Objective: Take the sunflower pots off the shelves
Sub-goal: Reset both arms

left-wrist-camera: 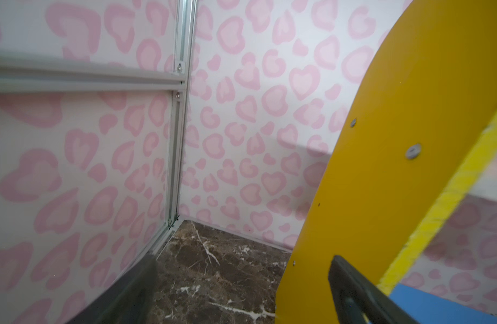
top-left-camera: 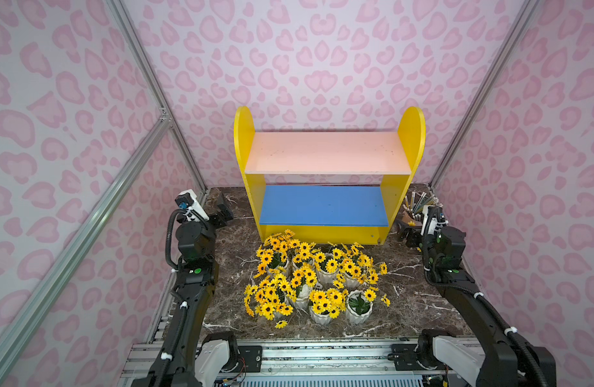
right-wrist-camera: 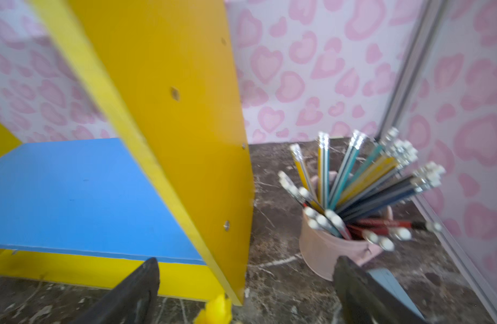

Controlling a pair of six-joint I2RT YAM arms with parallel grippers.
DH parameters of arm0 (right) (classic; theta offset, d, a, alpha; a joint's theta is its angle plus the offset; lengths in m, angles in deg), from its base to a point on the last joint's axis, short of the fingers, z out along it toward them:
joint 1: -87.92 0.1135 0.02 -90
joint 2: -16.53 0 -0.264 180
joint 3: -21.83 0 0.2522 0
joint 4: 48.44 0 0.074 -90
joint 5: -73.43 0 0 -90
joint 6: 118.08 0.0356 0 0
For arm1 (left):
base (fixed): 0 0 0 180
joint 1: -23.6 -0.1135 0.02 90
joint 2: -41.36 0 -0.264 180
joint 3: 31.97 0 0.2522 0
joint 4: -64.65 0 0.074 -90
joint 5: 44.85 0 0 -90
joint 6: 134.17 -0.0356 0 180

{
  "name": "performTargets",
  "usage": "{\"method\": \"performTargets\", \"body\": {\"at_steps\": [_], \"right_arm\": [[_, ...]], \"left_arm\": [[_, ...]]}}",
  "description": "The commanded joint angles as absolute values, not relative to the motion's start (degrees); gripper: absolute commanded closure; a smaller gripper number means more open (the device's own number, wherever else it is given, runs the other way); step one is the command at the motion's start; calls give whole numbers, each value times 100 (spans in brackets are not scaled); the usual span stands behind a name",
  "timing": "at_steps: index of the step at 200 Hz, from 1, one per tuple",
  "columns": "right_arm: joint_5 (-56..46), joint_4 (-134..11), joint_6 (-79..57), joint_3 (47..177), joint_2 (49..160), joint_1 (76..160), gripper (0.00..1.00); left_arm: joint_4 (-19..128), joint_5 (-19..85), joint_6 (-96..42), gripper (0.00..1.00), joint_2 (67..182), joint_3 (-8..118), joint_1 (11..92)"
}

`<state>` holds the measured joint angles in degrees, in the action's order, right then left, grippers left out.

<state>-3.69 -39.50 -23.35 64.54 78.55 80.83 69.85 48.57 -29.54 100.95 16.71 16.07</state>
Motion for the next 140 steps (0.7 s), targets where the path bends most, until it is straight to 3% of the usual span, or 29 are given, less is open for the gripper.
{"method": "performTargets", "body": {"at_steps": [1, 103, 140], "right_arm": [[223, -2814, -2470, 6275, 8194, 7904, 1], [863, -1388, -2410, 5800, 9263, 7790, 1], [987, -881, -2476, 5842, 9906, 7773, 1]], "left_arm": [[8417, 4765, -2884, 3, 10421, 1248, 1578], [10979, 4781, -3130, 3, 11568, -215, 1612], [10819, 5046, -3574, 3, 11473, -217, 1926]]}}
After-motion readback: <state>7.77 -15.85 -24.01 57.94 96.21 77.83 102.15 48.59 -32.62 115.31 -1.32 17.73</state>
